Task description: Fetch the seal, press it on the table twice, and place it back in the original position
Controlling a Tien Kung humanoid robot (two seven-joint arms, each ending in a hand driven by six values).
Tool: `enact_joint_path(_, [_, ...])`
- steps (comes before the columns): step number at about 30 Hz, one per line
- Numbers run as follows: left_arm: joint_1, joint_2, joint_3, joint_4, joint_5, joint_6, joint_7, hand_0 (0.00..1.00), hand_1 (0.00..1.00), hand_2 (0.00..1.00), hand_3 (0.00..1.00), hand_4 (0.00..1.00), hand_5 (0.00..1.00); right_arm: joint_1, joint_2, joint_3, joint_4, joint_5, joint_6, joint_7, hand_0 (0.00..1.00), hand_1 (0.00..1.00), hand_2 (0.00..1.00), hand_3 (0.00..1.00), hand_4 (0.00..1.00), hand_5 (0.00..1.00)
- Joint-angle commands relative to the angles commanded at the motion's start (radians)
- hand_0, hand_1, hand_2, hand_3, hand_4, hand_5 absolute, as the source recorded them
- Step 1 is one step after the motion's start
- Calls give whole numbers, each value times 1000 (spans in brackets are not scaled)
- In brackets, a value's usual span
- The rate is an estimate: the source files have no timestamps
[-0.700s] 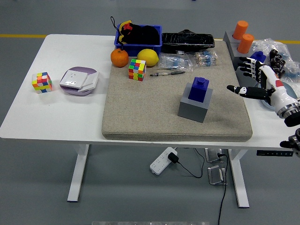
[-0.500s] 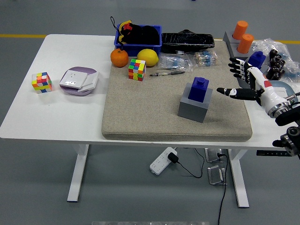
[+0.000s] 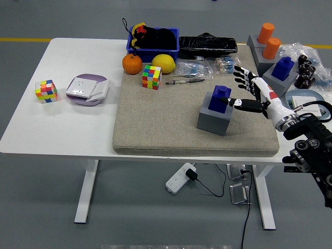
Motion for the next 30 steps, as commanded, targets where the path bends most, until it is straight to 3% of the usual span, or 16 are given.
enact_joint_path(20, [-1,-3,16,1,-4,-3,1,719,692,681,717,639,223,30,11,-105,-76,59,-54,67,894,895,888,892,998,140])
enact_joint_path(21, [-1,-3,17,0,-4,-3,1,720,692,681,717,640,222,31,11,-109,-78,61,-59,69,843,849,847,855,998,42])
enact_joint_path(27, [-4,-3,20,0,-4,-4,1,720,692,681,717,640,222,40,16,-131,-95,68,-93,85,843,849,847,855,998,42])
enact_joint_path(28, [-5,-3,21,0,-5,-4,1,720,692,682,718,641,220,42,17,-136,-100,71,-103,90,815,818,801,822,991,2])
enact_joint_path(30, [-5,-4,22,0,-5,-4,1,720,692,682,718,641,220,43,19,-146,-105,73,-116,97,815,818,801,822,991,2])
